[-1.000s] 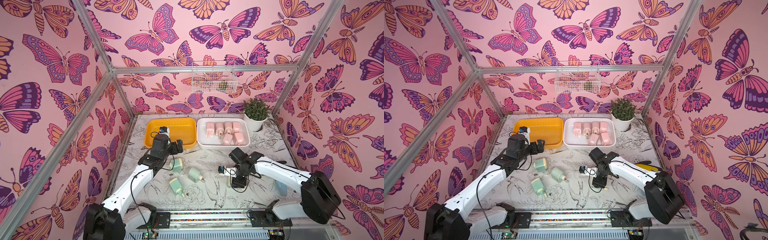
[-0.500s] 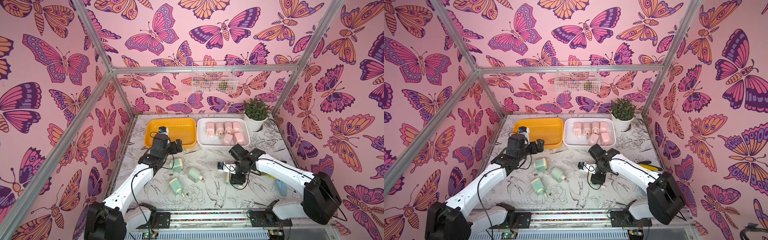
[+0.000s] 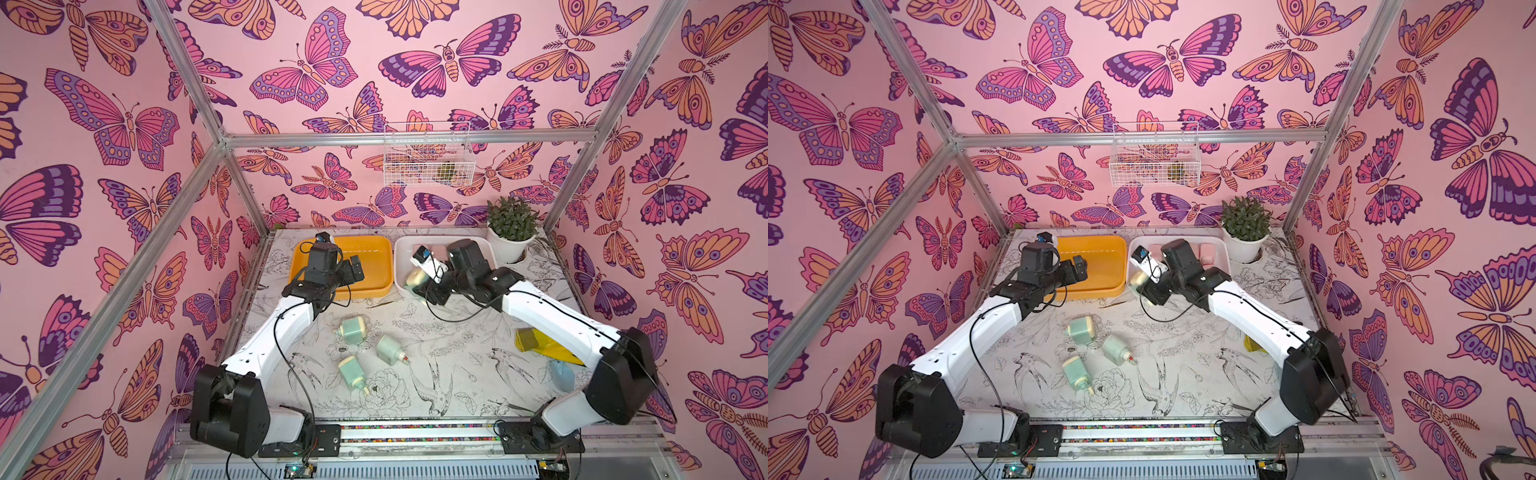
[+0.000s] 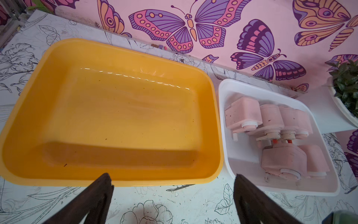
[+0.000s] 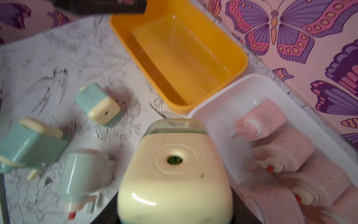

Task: Place the pencil sharpeners by color into the storage box
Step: Pick up the pencil sharpener from the center of the board, then place the pencil sharpener in the storage box.

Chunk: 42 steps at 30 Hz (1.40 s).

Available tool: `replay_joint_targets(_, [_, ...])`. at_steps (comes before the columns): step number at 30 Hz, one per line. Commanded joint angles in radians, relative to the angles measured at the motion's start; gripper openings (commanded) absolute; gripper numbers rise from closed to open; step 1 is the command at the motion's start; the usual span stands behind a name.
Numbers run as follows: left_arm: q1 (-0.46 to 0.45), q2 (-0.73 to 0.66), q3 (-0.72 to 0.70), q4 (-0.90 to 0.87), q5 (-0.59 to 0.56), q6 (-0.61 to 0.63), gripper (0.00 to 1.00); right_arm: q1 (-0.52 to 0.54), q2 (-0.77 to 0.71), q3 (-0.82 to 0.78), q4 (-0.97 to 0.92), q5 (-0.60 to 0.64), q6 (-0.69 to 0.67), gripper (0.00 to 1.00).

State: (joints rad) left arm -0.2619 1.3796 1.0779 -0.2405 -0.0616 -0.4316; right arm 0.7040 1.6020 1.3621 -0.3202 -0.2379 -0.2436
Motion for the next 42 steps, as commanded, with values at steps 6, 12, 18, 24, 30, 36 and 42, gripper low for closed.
replay_joint_targets(6, [0.039,0.037,0.07,-0.077,0.038,0.028,1.0,0.046,0.243,0.297,0.082,0.074,0.263,0.0])
replay_joint_targets(12, [0.039,0.007,0.03,-0.072,0.018,0.062,1.0,0.062,0.376,0.458,-0.069,0.21,0.387,0.0])
replay_joint_targets(18, [0.038,0.017,0.027,-0.072,0.06,0.1,1.0,0.095,0.435,0.519,-0.125,0.283,0.462,0.0])
replay_joint_targets(24, [0.039,0.004,0.007,-0.064,0.026,0.096,1.0,0.112,0.498,0.673,-0.36,0.372,0.561,0.0])
replay_joint_targets(30, [0.039,0.004,-0.012,-0.043,-0.026,0.069,1.0,0.141,0.579,0.739,-0.341,0.454,0.648,0.0])
replay_joint_targets(36, [0.051,0.017,-0.003,-0.048,-0.038,0.065,1.0,0.143,0.73,0.891,-0.282,0.412,0.664,0.0])
replay_joint_targets(42, [0.056,0.037,0.008,-0.06,-0.027,0.052,1.0,0.143,0.879,1.043,-0.317,0.463,0.71,0.0])
